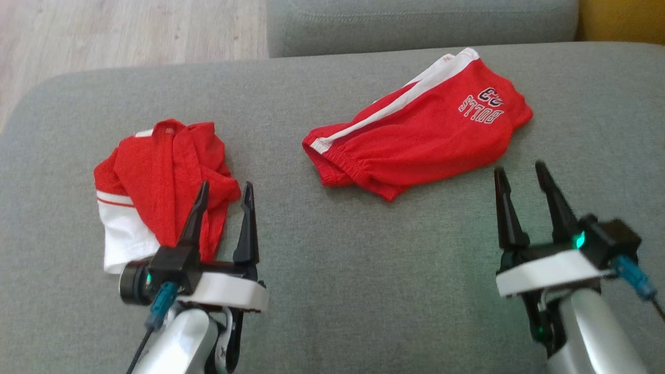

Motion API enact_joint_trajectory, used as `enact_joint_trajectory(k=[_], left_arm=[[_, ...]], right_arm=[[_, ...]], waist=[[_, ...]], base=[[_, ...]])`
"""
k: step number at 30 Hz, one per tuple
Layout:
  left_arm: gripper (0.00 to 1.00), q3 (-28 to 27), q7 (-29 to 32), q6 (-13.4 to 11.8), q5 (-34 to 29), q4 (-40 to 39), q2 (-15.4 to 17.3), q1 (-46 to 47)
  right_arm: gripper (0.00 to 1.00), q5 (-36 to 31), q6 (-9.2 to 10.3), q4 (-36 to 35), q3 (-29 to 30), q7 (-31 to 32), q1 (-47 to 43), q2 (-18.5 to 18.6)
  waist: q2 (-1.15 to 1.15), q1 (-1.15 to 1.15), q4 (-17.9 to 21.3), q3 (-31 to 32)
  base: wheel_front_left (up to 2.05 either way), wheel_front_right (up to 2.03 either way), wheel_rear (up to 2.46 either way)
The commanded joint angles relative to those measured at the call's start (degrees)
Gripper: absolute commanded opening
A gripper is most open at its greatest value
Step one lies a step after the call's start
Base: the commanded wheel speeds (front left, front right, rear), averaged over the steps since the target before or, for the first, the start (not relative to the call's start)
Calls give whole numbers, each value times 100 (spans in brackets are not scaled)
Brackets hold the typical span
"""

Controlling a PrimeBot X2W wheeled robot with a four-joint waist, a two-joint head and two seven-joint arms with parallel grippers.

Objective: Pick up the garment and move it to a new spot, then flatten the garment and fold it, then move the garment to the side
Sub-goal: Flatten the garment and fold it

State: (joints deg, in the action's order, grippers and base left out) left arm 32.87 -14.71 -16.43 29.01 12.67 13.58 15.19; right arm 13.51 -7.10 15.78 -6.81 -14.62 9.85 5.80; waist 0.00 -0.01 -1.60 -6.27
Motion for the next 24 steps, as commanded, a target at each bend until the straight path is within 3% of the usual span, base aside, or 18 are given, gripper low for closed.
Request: enact_joint_trajectory(k=[1,15,24], left_arm=[[100,-396,-29,96,-92,-188,-29,32],[100,-993,-29,803,-801,120,-624,-94],[100,-987,-29,1076,-1163,287,-832,231]], right_arm=[[100,-56,-39,-241,-33,-4,26,-62],[100,-293,-39,-485,255,209,-59,-231],[100,-397,-39,-216,624,933,1170,132]], waist=[[0,1,28,52],[0,1,-127,-124],[0,1,-477,-925]], base=[[0,0,0],[0,0,0],[0,0,0]])
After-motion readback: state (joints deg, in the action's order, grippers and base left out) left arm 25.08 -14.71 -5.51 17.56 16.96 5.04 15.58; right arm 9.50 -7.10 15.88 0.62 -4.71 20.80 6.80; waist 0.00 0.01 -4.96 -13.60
